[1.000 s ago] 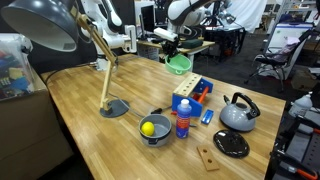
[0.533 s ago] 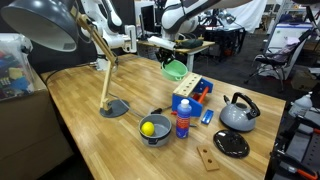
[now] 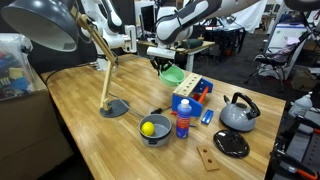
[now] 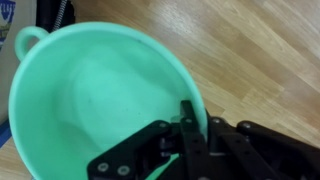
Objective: Move the mint-green bowl across the wooden object to the left
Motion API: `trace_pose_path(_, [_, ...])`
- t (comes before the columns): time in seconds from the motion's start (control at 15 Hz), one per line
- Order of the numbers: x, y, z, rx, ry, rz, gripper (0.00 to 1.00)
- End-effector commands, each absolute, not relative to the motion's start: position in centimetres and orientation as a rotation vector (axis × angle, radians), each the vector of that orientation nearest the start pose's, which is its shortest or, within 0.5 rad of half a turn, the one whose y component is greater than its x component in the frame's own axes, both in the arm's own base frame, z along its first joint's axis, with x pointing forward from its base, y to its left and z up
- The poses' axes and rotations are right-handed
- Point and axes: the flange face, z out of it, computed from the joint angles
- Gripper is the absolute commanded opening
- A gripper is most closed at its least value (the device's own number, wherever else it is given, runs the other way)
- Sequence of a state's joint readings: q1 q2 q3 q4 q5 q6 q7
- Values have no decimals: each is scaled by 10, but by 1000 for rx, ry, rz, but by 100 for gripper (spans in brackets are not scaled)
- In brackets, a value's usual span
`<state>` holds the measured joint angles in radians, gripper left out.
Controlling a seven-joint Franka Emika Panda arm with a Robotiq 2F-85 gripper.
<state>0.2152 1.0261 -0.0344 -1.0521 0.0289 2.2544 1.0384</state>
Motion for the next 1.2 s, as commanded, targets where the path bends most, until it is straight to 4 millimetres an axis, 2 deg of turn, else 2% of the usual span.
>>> trace_pose_path(0.0, [779,154,210,-2826,1164,-245,2])
trace_pose_path(0.33, [775,153,189,-2876,1111,-217,2])
trace_pose_path(0.8, [769,164,180,-2908,1081,-196,3])
trace_pose_path(0.87, [769,166,181,-2909,1083,-192,31])
trace_pose_path(0.93, [768,167,181,-2910,1086,-184,32])
trace_pose_path(1.13, [768,167,184,-2905,1091,-187,52])
